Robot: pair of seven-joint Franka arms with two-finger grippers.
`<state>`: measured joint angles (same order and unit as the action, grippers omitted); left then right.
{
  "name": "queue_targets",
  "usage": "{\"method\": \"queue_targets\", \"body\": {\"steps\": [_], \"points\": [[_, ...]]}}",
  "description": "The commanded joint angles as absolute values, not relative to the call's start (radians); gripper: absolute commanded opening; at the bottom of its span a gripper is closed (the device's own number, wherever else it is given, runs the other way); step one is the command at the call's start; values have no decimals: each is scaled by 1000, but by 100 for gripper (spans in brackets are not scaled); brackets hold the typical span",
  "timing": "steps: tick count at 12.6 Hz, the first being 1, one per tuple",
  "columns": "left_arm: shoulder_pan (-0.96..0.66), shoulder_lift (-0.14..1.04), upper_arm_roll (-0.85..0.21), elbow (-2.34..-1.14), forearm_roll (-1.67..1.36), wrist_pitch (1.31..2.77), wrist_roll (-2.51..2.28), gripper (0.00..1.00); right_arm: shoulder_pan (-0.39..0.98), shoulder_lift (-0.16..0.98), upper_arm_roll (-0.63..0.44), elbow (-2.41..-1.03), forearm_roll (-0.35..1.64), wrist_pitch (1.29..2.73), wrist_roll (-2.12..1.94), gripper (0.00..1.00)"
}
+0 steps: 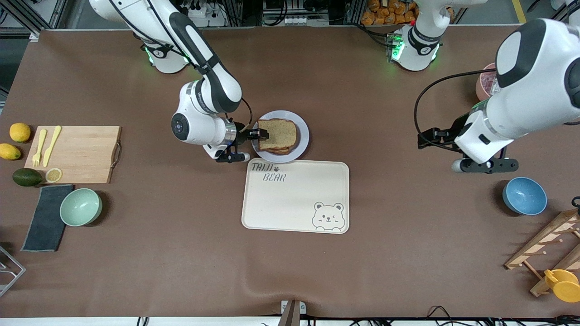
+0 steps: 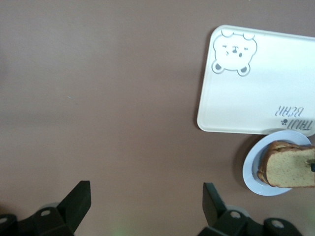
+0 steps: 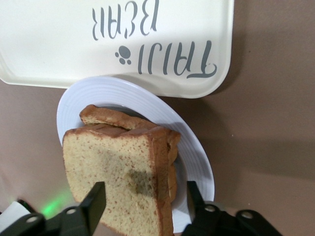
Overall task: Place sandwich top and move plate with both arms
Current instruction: 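Open the right gripper and withdraw it while the left gripper advances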
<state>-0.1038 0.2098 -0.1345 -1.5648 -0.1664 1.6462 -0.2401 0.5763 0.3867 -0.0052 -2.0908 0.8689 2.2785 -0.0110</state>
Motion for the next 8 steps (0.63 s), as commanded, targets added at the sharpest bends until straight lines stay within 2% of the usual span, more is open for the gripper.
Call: {"method": "queue_targets", "body": {"steps": [1,2,6,8], "points": [[-94,195,-159,-1675,-283,1762,-256,100,502,345,-18,-2057,852,2136,5,86],[-97,199,-164,-1692,-288,1785,-256,100,485,338,-41,-2040,810,2093,5,100],[-100,216,-206,-1810,-400,1905,-258,100,451,318,-179,-1999,720,1944,9,100],[-104,219,-219,-1867,-500,1971,-258,100,449,316,-259,-1965,611,1890,6,100]]}}
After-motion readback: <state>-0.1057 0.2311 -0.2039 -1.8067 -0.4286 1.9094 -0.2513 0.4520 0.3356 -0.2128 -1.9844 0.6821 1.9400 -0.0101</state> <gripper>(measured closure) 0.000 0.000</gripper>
